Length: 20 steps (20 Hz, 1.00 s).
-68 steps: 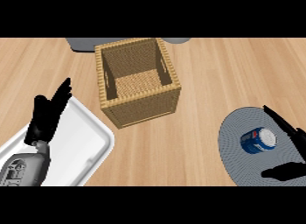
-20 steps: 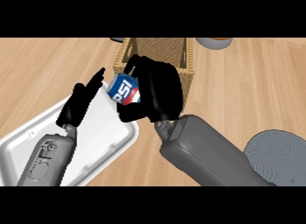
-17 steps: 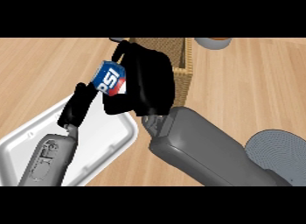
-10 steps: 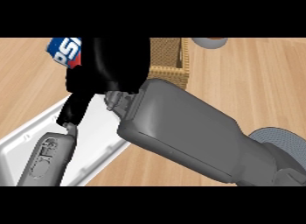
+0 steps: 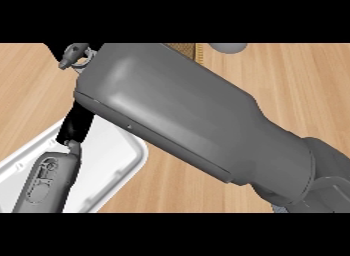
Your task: Pick the can from the placemat and place it in the basket
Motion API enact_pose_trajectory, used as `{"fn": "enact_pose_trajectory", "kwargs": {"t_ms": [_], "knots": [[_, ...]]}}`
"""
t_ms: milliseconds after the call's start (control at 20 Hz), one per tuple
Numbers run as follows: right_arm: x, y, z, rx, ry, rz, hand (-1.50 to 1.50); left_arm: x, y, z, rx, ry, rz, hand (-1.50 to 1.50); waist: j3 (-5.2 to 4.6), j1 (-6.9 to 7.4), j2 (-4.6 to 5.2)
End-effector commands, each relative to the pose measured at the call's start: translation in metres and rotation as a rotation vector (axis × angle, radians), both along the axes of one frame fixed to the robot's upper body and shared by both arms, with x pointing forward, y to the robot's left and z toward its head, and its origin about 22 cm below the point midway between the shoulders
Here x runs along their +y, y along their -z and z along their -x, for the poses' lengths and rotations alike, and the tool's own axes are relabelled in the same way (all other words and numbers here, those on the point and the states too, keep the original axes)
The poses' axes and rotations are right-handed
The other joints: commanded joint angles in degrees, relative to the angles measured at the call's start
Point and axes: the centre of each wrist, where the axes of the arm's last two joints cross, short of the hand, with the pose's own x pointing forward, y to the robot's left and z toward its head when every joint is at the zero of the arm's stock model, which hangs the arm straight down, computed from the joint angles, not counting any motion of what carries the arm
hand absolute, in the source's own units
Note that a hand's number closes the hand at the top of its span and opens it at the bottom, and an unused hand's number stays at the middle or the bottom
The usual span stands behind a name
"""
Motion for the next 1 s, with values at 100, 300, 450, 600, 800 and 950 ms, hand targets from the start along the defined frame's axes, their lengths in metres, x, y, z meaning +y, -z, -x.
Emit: {"fn": "enact_pose_trajectory", "kwargs": {"t_ms": [100, 300, 450, 600, 800, 950], "knots": [[0.009, -0.011, -0.018, 0.181, 0.236, 0.095, 1.50, 0.019, -0.002, 0.002, -0.001, -0.038, -0.010, 0.00, 0.22, -1.72, 0.31], [0.006, -0.003, -0.033, 0.204, 0.278, 0.157, 1.50, 0.025, 0.006, 0.013, 0.006, -0.037, 0.018, 0.00, 0.31, -2.59, 0.34], [0.005, -0.006, -0.036, 0.195, 0.252, 0.127, 1.50, 0.028, 0.011, 0.010, -0.013, -0.083, -0.010, 0.00, 0.42, -4.72, 0.37], [-0.001, 0.005, -0.040, 0.217, 0.168, 0.139, 1.50, 0.030, 0.015, 0.015, 0.016, -0.100, 0.004, 0.00, 0.54, -6.20, 0.10], [-0.010, 0.024, -0.052, 0.245, 0.132, 0.119, 1.50, 0.033, 0.009, 0.015, 0.014, -0.087, 0.019, 0.00, 0.51, -5.47, 0.36], [-0.023, 0.055, -0.064, 0.260, 0.119, 0.131, 1.50, 0.037, -0.001, 0.016, 0.001, -0.107, 0.030, 0.00, 0.56, -6.01, 0.23]]}}
